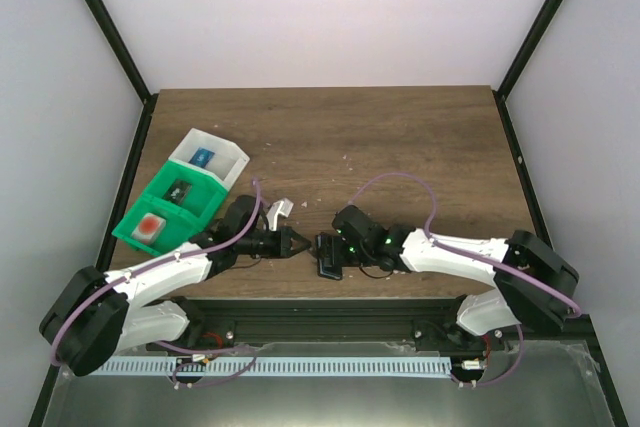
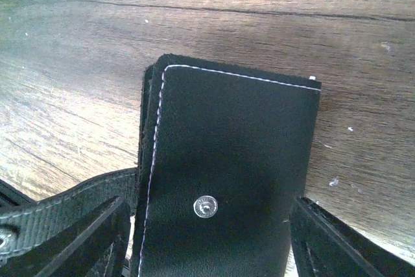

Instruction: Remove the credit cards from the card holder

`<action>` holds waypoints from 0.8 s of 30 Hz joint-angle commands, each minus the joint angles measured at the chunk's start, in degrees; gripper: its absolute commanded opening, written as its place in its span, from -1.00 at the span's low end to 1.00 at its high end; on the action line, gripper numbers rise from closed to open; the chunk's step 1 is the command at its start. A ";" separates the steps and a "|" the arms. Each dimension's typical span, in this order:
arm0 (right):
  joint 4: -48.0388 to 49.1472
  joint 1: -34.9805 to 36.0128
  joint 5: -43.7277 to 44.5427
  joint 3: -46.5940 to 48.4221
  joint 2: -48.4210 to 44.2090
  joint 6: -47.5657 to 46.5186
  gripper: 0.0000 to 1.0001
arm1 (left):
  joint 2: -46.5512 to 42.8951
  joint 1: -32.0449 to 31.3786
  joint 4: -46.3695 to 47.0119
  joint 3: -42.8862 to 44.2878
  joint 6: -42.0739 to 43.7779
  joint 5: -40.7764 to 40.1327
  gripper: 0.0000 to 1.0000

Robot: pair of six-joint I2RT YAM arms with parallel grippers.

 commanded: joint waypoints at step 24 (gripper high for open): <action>-20.37 0.53 19.19 0.87 -8.25 4.98 -0.01 | -1.39 0.03 -3.70 0.82 2.00 -2.41 -1.00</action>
